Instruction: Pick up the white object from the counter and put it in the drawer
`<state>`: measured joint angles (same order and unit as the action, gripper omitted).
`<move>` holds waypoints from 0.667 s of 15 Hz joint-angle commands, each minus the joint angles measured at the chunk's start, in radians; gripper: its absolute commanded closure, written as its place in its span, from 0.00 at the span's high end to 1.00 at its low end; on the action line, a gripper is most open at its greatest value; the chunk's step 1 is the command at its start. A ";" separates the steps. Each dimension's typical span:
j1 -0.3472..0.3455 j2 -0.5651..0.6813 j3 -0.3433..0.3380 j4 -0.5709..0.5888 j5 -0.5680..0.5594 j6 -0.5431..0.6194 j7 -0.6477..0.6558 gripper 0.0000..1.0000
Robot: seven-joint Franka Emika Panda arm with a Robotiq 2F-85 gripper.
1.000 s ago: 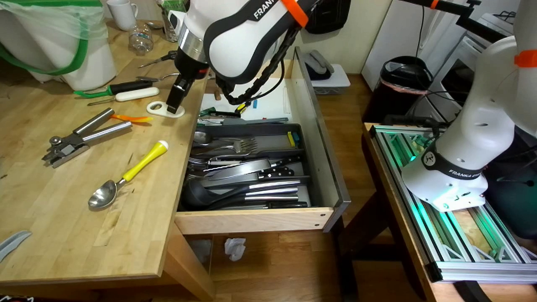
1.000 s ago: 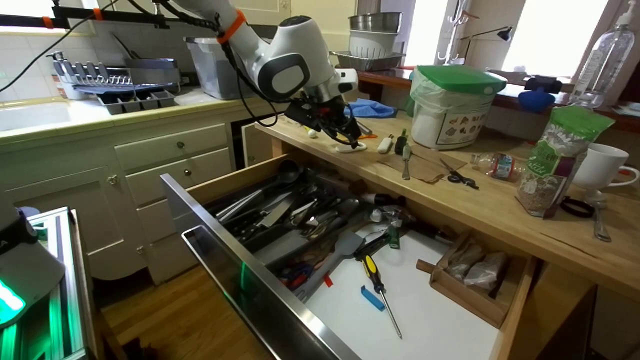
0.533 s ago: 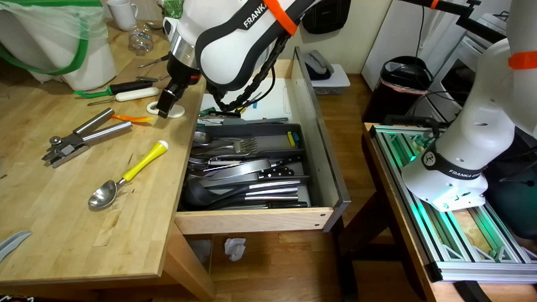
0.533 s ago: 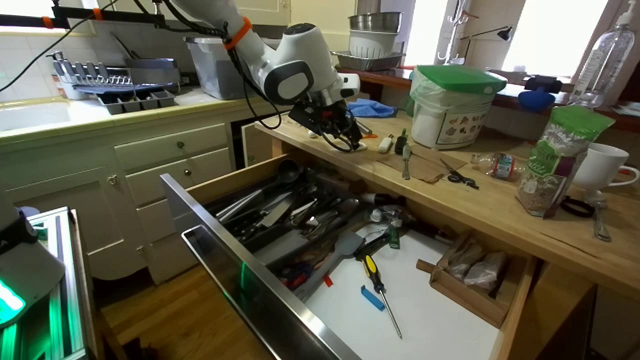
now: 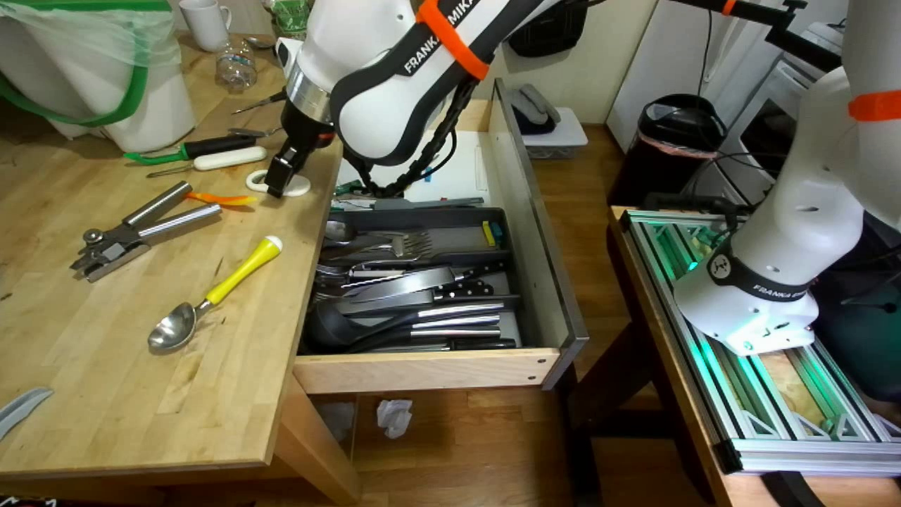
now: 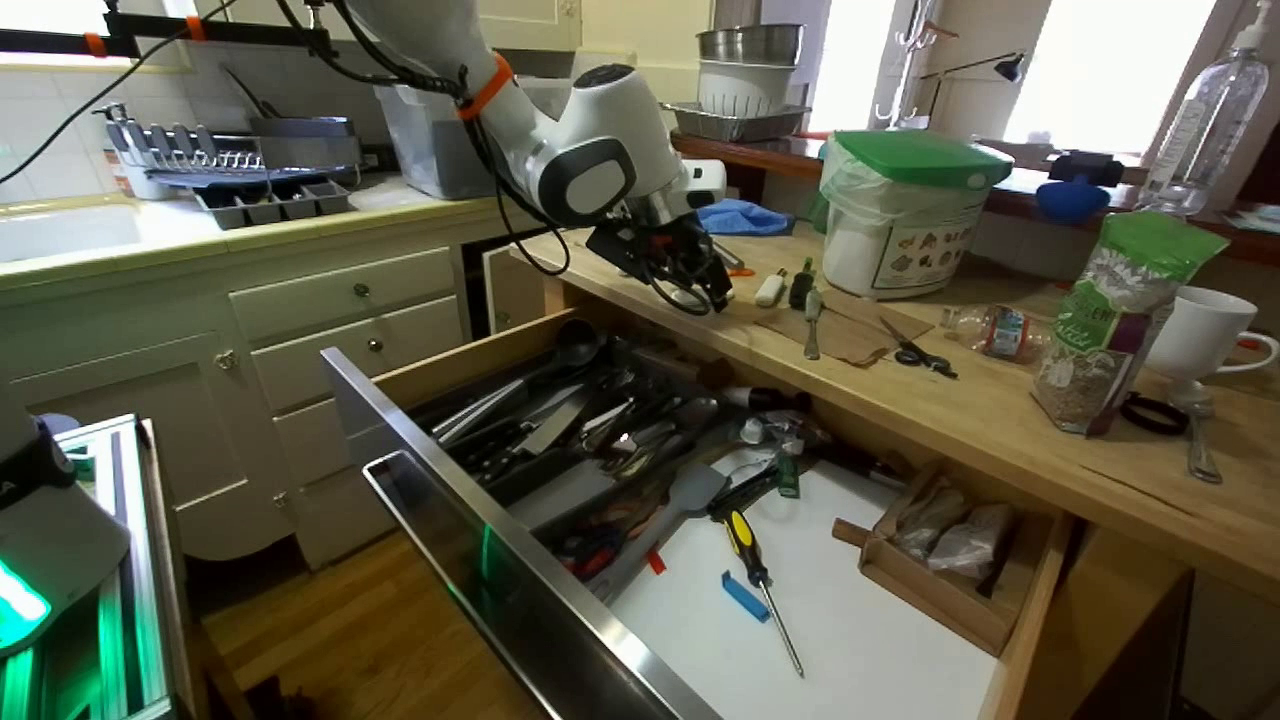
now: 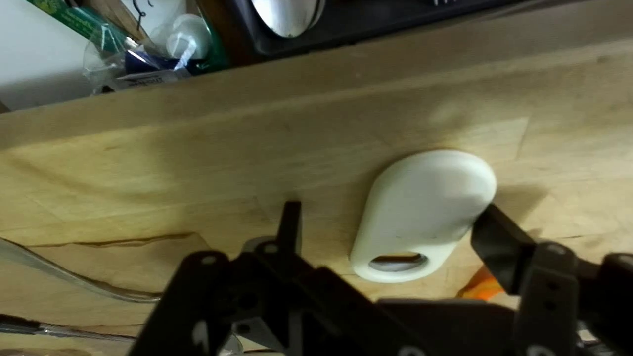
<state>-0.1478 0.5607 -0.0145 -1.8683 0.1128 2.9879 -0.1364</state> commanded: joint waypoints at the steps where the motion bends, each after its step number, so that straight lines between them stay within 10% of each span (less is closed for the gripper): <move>1: -0.001 0.025 0.007 0.018 -0.018 0.033 0.031 0.53; 4: 0.000 0.023 0.008 0.020 -0.023 0.028 0.028 0.30; 10: 0.018 -0.088 -0.017 -0.033 -0.066 -0.128 0.023 0.29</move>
<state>-0.1386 0.5570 -0.0216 -1.8593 0.0829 2.9814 -0.1271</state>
